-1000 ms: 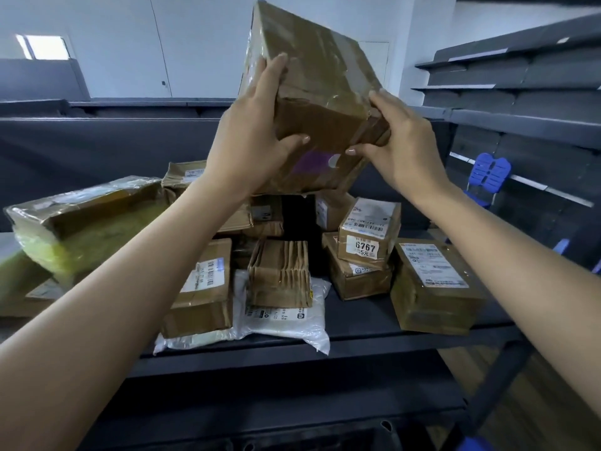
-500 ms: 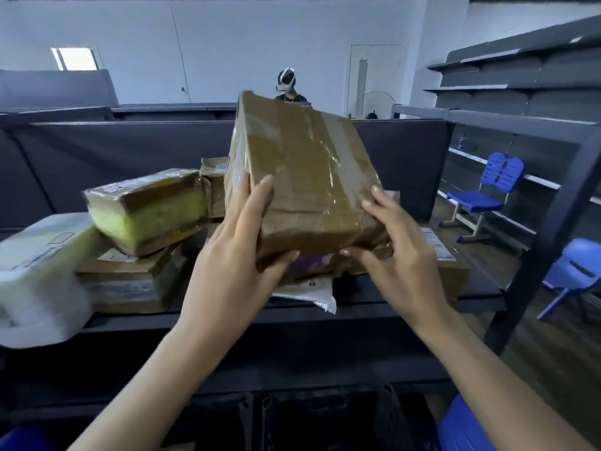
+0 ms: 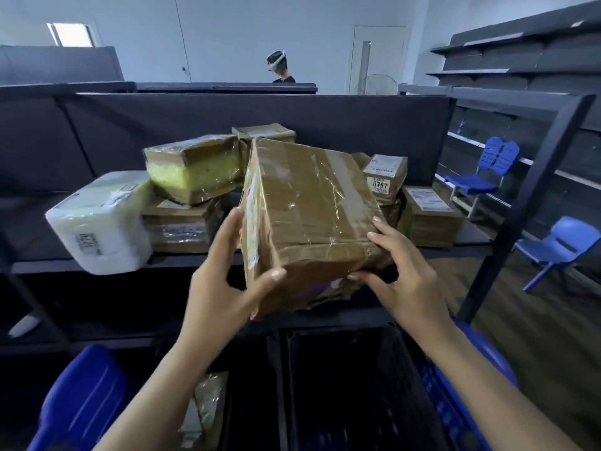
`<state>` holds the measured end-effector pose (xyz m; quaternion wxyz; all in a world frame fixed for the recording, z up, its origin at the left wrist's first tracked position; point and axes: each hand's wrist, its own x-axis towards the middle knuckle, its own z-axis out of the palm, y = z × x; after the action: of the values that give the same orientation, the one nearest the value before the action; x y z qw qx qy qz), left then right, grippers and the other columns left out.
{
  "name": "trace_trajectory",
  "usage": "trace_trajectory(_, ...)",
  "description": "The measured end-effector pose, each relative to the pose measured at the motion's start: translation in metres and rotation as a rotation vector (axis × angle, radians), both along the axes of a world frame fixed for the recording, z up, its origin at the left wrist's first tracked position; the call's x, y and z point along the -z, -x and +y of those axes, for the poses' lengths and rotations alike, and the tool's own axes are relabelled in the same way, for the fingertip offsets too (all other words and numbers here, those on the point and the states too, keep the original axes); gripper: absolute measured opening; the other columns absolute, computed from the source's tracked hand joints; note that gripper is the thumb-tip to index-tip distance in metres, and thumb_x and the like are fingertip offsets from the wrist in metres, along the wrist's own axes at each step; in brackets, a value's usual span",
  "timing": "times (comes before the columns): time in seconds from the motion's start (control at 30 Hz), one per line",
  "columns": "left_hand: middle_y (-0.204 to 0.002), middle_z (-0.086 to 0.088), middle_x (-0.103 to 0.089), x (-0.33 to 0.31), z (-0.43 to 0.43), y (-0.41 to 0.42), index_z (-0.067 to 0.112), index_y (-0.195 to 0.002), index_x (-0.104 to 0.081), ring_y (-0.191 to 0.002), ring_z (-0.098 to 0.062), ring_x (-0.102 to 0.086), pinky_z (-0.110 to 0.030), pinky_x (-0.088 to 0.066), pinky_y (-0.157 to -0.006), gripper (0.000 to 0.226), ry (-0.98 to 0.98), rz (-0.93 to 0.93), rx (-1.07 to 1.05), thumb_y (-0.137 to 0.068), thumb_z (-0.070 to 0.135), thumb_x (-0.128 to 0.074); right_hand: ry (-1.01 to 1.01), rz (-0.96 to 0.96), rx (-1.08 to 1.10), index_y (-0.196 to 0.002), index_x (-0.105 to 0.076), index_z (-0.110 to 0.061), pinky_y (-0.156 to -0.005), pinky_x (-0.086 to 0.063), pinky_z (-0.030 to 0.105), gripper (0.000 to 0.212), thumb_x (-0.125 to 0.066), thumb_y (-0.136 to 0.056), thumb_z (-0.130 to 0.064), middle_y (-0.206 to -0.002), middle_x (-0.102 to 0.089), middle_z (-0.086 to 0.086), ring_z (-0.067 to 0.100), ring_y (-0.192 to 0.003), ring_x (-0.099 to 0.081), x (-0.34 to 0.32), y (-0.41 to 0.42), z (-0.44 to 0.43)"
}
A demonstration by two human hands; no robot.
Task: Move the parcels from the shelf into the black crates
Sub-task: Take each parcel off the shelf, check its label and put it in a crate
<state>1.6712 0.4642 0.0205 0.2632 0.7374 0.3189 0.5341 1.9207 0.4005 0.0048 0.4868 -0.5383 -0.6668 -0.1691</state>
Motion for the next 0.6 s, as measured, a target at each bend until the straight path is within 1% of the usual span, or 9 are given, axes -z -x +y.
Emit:
trace_trajectory(0.07,-0.145,0.008,-0.046,0.012,0.002,0.029,0.02,-0.144,-0.038,-0.132,-0.003,-0.044,-0.02,-0.035,-0.109,0.088,0.175,-0.172,0.007,-0.073,0.069,-0.058,-0.019,-0.005,0.024,-0.12,-0.058,-0.001,-0.105,-0.043,0.029,0.055,-0.077,-0.075,-0.026,-0.137,-0.052,0.008,0.016,-0.129,-0.049,0.005,0.018,-0.017)
trace_trajectory(0.1,-0.139,0.002,-0.051,0.017,0.002,0.042,0.018,-0.136,-0.047,-0.126,-0.007,-0.049,-0.023,-0.037,-0.108,0.085,0.287,-0.232,0.001,-0.071,0.073,-0.056,-0.027,0.005,0.03,-0.121,-0.057,-0.001,-0.106,-0.042,0.028,0.056,-0.077,-0.074,-0.025,-0.137,-0.052,0.008,0.014,-0.128,-0.049,0.009,0.028,-0.026)
trace_trajectory(0.17,-0.12,0.003,-0.059,0.031,-0.001,0.065,0.024,-0.118,-0.057,-0.111,-0.01,-0.054,-0.029,-0.037,-0.102,0.072,0.54,-0.293,-0.015,-0.07,0.077,-0.054,-0.042,0.048,0.03,-0.122,-0.056,-0.003,-0.106,-0.041,0.024,0.057,-0.077,-0.074,-0.026,-0.137,-0.052,0.007,0.012,-0.129,-0.048,0.019,0.048,-0.043)
trace_trajectory(0.23,-0.114,-0.001,-0.065,0.045,-0.011,0.081,0.016,-0.12,-0.06,-0.103,-0.014,-0.059,-0.03,-0.043,-0.094,0.063,0.891,-0.307,0.031,-0.08,0.065,-0.054,-0.048,0.133,0.011,-0.123,-0.055,-0.004,-0.105,-0.041,0.022,0.06,-0.078,-0.073,-0.026,-0.138,-0.052,0.005,0.011,-0.129,-0.049,0.031,0.068,-0.058)
trace_trajectory(0.3,-0.103,-0.006,-0.072,0.059,-0.028,0.093,0.01,-0.117,-0.063,-0.089,-0.016,-0.066,-0.029,-0.049,-0.082,0.058,1.167,-0.361,0.214,-0.082,0.056,-0.056,-0.058,0.24,-0.02,-0.123,-0.054,-0.004,-0.104,-0.042,0.023,0.061,-0.079,-0.071,-0.024,-0.138,-0.052,0.003,0.011,-0.128,-0.05,0.043,0.086,-0.071)
trace_trajectory(0.33,-0.099,-0.007,-0.073,0.064,-0.037,0.099,0.01,-0.113,-0.065,-0.085,-0.017,-0.066,-0.03,-0.05,-0.079,0.057,1.236,-0.409,0.296,-0.077,0.055,-0.059,-0.063,0.273,-0.029,-0.122,-0.054,-0.004,-0.104,-0.043,0.023,0.062,-0.08,-0.07,-0.023,-0.138,-0.052,0.003,0.011,-0.128,-0.05,0.049,0.094,-0.076)
trace_trajectory(0.4,-0.103,-0.008,-0.073,0.068,-0.052,0.107,0.015,-0.109,-0.069,-0.087,-0.019,-0.069,-0.033,-0.054,-0.077,0.055,1.266,-0.506,0.393,-0.069,0.052,-0.066,-0.05,0.286,-0.028,-0.122,-0.054,-0.004,-0.103,-0.042,0.019,0.063,-0.08,-0.069,-0.023,-0.138,-0.052,0.001,0.009,-0.127,-0.05,0.058,0.107,-0.085)
trace_trajectory(0.5,-0.103,-0.006,-0.074,0.063,-0.066,0.11,0.019,-0.096,-0.078,-0.08,-0.015,-0.073,-0.026,-0.057,-0.06,0.037,1.212,-0.524,0.466,-0.069,0.044,-0.069,0.036,0.322,-0.059,-0.125,-0.052,-0.011,-0.101,-0.041,0.014,0.065,-0.08,-0.068,-0.025,-0.14,-0.051,-0.004,0.005,-0.127,-0.049,0.068,0.119,-0.094)
trace_trajectory(0.6,-0.094,-0.006,-0.075,0.057,-0.073,0.108,0.015,-0.089,-0.079,-0.072,-0.015,-0.072,-0.025,-0.057,-0.058,0.035,1.144,-0.499,0.396,-0.066,0.04,-0.072,0.139,0.419,-0.092,-0.124,-0.05,-0.026,-0.099,-0.042,0.014,0.064,-0.079,-0.067,-0.029,-0.139,-0.05,-0.012,0.001,-0.124,-0.051,0.067,0.12,-0.098)
